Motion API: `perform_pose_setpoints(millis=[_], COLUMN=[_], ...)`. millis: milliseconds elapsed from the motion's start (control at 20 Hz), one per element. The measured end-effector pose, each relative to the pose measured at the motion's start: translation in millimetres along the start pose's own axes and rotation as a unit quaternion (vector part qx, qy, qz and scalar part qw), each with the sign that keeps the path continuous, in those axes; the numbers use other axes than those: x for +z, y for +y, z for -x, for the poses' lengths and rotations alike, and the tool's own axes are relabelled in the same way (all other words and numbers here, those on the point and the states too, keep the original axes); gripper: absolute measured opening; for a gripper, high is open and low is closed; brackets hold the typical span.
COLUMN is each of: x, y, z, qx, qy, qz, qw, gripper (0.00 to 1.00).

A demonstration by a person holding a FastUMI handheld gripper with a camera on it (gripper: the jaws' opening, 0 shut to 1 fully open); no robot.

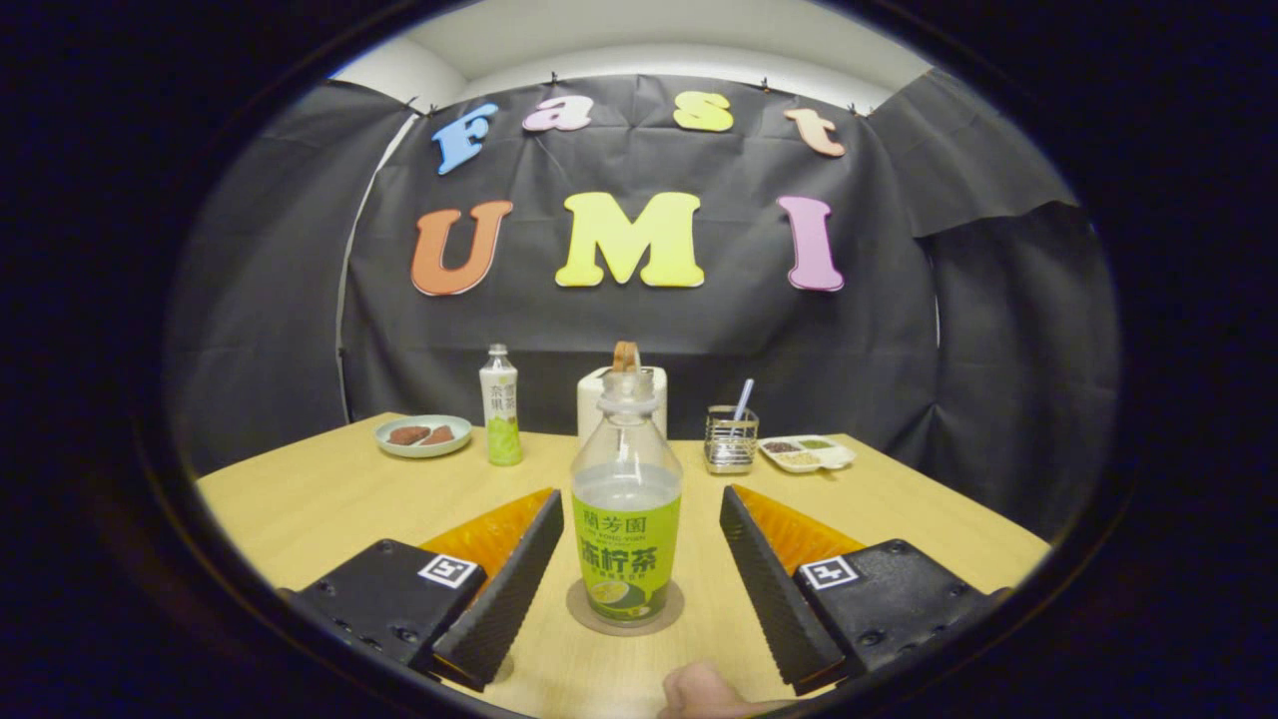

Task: Take the bottle from table, then pour the juice into the cup, finally place the bottle on the coaster

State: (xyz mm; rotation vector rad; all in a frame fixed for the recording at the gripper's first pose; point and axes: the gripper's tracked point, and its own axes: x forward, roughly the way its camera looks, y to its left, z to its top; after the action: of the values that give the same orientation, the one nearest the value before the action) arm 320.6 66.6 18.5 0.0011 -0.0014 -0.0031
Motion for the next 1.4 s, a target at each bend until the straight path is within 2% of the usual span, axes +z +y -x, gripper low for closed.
perform_pose_setpoints(millis=[200,300,450,700,850,1050,1200,1400], x=[29,34,45,59,52,34,35,14], y=[-13,-15,-11,-19,-19,-7,-23,-36], z=[63,95,150,244,290,338,369,388], qx=[-0.019,-0.018,0.005,0.0,-0.001,0.043,0.035,0.022], qy=[-0.018,-0.008,-0.002,-0.042,-0.05,-0.026,-0.038,-0.027], qz=[0.017,0.022,0.029,0.041,0.055,0.049,0.033,0.001], qw=[1.0,1.0,1.0,0.998,0.997,0.998,0.998,0.999], gripper=[1.0,1.0,1.0,1.0,1.0,1.0,1.0,1.0])
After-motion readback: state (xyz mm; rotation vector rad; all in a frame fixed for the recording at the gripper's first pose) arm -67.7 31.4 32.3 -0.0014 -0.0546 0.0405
